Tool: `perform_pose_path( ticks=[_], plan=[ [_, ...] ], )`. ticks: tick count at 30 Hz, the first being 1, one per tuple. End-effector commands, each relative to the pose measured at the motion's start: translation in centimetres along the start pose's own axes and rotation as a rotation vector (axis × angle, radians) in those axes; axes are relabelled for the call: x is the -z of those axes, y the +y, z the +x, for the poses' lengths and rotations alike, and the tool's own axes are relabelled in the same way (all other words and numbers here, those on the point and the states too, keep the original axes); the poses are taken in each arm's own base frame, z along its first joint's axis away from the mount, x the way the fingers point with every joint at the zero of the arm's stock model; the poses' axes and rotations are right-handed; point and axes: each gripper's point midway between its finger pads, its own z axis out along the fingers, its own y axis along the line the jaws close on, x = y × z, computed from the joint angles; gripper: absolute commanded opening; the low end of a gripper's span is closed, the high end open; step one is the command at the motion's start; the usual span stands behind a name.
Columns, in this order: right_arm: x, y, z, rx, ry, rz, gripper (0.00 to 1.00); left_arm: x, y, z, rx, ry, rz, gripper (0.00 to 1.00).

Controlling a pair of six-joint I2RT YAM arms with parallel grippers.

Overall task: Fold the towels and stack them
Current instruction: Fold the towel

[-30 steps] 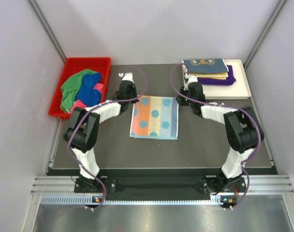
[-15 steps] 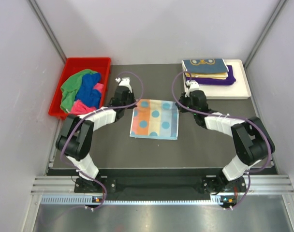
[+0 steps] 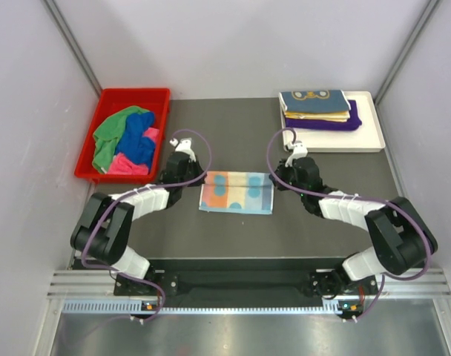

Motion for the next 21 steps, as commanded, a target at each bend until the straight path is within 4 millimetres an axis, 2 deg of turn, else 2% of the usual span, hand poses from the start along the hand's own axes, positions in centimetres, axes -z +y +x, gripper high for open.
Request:
perform_pose_path(
  ticks=[1,7,21],
  plan=[
    [1.0,1.4,-1.0,-0.024,-0.067,-0.037,0.1,1.2,-1.2,-1.2,0.033,-0.077,0.067,0.01],
    [2.4,1.1,0.9,-0.043,-0.062,-0.029,0.1,2.6,-1.1,0.1,0.043,-0.075,0.082,0.01],
    [3.5,1.6,2.8,-0.057,-0.049,-0.041,0.1,3.9,-1.2,1.4,0.045,-0.061,0.095,0.02]
  ],
)
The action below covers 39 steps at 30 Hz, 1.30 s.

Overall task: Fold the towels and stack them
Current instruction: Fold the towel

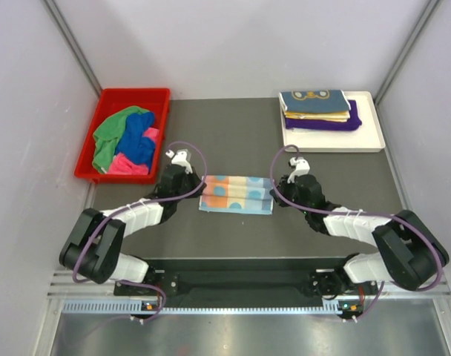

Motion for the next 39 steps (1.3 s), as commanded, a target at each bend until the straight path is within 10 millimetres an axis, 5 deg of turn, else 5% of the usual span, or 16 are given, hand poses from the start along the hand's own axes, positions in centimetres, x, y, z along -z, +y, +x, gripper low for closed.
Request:
perform_pose_path(
  ticks=[1,15,21,27,30,34,39],
  plan=[
    [0.5,1.2,-1.9,-0.005,-0.083,-0.027,0.1,0.8,-1.2,-1.8,-0.001,-0.075,0.041,0.02],
    [0.8,1.3,0.0,0.0,-0.052,-0.033,0.13,1.1,-0.7,0.3,0.027,-0.023,0.034,0.15],
    [1.5,1.4,0.8,-0.007,-0.043,-0.044,0.31,2.1,0.0,0.7,0.039,-0.003,-0.013,0.3],
    [3.3,1.5,-0.3,-0.015,-0.055,-0.03,0.4,4.9,0.2,-1.2,0.027,-0.039,-0.071,0.31],
    [4.1,1.7,-1.7,-0.026,-0.067,-0.007,0.42,6.1,-1.4,-3.4,0.022,-0.083,-0.027,0.31],
    [3.4,2.2,-2.6,-0.035,-0.036,0.026,0.41,5.2,-3.0,-4.4,0.018,-0.051,-0.007,0.3],
    [1.3,3.4,-2.6,-0.034,0.01,0.059,0.39,2.4,-3.8,-1.6,-0.02,0.077,-0.065,0.27]
  ],
)
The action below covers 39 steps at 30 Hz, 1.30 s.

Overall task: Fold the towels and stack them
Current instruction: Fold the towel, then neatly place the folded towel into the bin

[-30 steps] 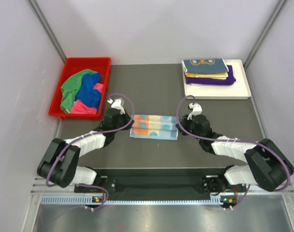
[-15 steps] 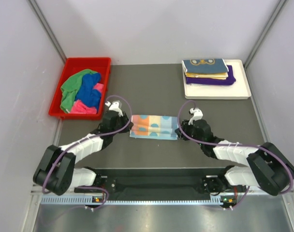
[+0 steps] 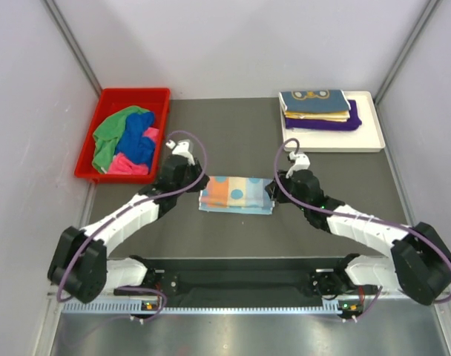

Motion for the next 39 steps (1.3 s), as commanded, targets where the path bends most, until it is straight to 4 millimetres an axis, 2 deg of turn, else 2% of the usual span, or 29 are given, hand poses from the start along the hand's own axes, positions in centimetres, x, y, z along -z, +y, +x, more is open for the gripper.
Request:
perform_pose_path(
  ticks=[1,3,6,9,13,16,20,22,28,32,34,35,37,38,39],
  plan=[
    [-1.6,0.8,0.4,0.006,0.038,0.051,0.38,-1.7,-0.7,2.4,-0.036,0.097,-0.056,0.27],
    [-2.2,0.8,1.5,0.004,0.067,0.066,0.38,-2.8,0.3,4.1,-0.033,0.139,-0.117,0.25],
    [-2.7,0.7,4.1,0.009,0.126,0.077,0.36,-3.5,1.4,6.5,-0.019,0.199,-0.169,0.2],
    [-2.2,0.8,6.7,0.016,0.168,0.081,0.33,-3.3,3.2,8.4,-0.003,0.232,-0.231,0.17],
    [-0.9,-0.3,9.5,0.017,0.196,0.109,0.3,-2.7,4.2,9.4,0.008,0.24,-0.266,0.15],
    [-0.5,-1.1,10.5,0.016,0.202,0.124,0.3,-2.5,4.8,9.8,0.01,0.248,-0.292,0.15],
    [-0.3,-1.5,10.6,0.023,0.199,0.139,0.3,-2.6,5.4,10.2,0.0,0.27,-0.323,0.14],
    [-0.1,-1.4,10.0,0.019,0.184,0.138,0.31,-2.5,5.2,9.9,-0.008,0.273,-0.33,0.13],
    [0.9,-2.1,7.2,0.025,0.144,0.176,0.41,-2.0,3.6,6.7,-0.063,0.233,-0.298,0.15],
    [1.3,-3.3,4.9,0.007,0.115,0.209,0.54,-1.9,1.1,4.0,-0.094,0.193,-0.241,0.17],
    [1.2,-3.3,4.4,0.002,0.119,0.205,0.6,-1.9,-0.1,3.4,-0.1,0.192,-0.203,0.18],
    [1.1,-3.8,4.2,-0.01,0.12,0.217,0.62,-2.1,-1.5,3.0,-0.11,0.186,-0.171,0.18],
    [0.7,-3.6,4.0,-0.027,0.134,0.191,0.64,-2.3,-3.1,3.1,-0.115,0.195,-0.125,0.18],
    [0.3,-4.0,4.0,-0.039,0.142,0.198,0.64,-2.8,-4.5,3.5,-0.129,0.208,-0.098,0.18],
    [0.0,-3.5,3.9,-0.05,0.148,0.174,0.64,-3.0,-5.2,3.9,-0.135,0.221,-0.081,0.18]
  ],
)
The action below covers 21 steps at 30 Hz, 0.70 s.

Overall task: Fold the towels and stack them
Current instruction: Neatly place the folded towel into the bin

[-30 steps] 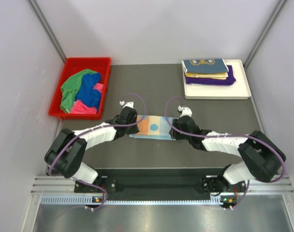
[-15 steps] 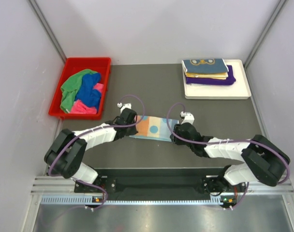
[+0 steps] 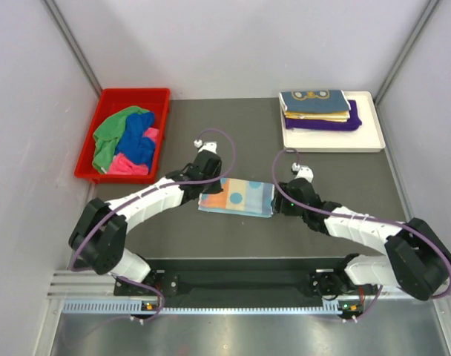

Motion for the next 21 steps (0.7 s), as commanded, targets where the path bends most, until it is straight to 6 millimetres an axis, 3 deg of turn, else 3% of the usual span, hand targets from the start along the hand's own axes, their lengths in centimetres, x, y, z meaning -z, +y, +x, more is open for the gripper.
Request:
perform_pose_path(
  ticks=[1,6,9,14,21],
  plan=[
    [-0.5,1.8,-2.4,-0.026,-0.01,-0.071,0.64,0.3,-4.1,-0.5,-0.054,0.003,0.096,0.18],
    [-2.4,2.6,-1.9,-0.053,0.039,-0.073,0.64,-1.4,-8.4,2.4,-0.051,0.056,0.185,0.17],
    [-3.2,3.0,-0.9,-0.074,0.067,-0.082,0.62,-2.4,-9.5,4.1,-0.058,0.079,0.186,0.17],
    [-4.2,3.1,0.6,-0.089,0.099,-0.057,0.61,-3.7,-10.1,6.9,-0.064,0.132,0.166,0.14],
    [-4.7,3.6,2.0,-0.088,0.121,-0.038,0.55,-3.7,-10.1,8.0,-0.049,0.133,0.137,0.12]
  ],
)
